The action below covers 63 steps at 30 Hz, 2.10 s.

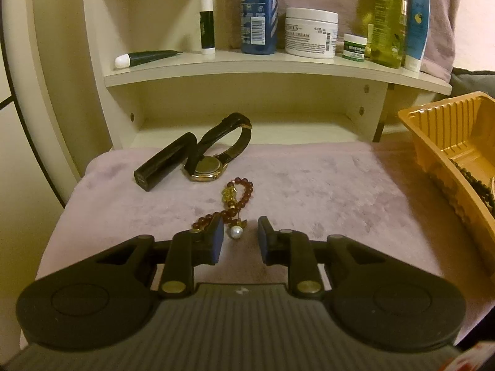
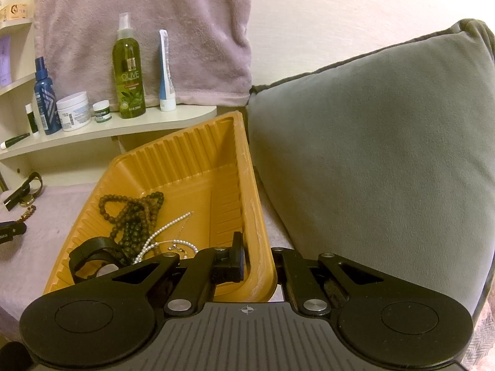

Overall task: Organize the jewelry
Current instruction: 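Grasp the gold-clasp bead bracelet on the towel with the left tool, then carry the bracelet into the orange tray and open the left tool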

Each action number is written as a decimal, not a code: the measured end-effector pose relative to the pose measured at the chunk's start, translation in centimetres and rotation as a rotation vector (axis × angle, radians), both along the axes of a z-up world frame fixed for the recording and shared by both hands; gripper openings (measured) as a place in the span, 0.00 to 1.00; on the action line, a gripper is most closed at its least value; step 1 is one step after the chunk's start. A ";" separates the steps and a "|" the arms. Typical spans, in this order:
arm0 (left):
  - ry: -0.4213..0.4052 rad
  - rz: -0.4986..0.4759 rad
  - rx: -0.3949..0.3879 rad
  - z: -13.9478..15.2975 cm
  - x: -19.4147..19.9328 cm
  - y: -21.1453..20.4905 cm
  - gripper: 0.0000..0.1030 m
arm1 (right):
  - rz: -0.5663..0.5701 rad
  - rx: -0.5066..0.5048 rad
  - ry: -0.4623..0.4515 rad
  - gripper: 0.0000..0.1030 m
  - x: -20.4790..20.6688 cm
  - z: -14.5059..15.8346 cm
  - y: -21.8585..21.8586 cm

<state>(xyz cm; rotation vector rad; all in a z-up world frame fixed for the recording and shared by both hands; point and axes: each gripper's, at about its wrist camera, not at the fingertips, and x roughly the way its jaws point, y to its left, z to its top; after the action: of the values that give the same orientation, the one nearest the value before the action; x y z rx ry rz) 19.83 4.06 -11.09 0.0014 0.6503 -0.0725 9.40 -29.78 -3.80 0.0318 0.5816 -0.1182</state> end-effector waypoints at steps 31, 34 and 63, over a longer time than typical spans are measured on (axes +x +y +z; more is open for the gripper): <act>-0.049 -0.069 -0.026 4.4 -2.4 -3.0 0.07 | 0.004 -0.001 -0.010 0.05 -0.5 0.1 0.3; -0.059 -0.093 -0.038 5.1 -2.7 -3.7 0.07 | 0.005 0.001 -0.011 0.05 -0.5 0.2 0.4; -0.126 -0.478 -0.128 10.0 -7.0 -16.1 0.07 | 0.003 0.013 -0.018 0.05 -0.7 0.3 0.5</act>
<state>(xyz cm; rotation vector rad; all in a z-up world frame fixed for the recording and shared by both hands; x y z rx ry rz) 12.80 -12.04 -1.08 0.0380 0.5071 -0.5706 8.71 -29.33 -3.45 0.0449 0.5648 -0.1111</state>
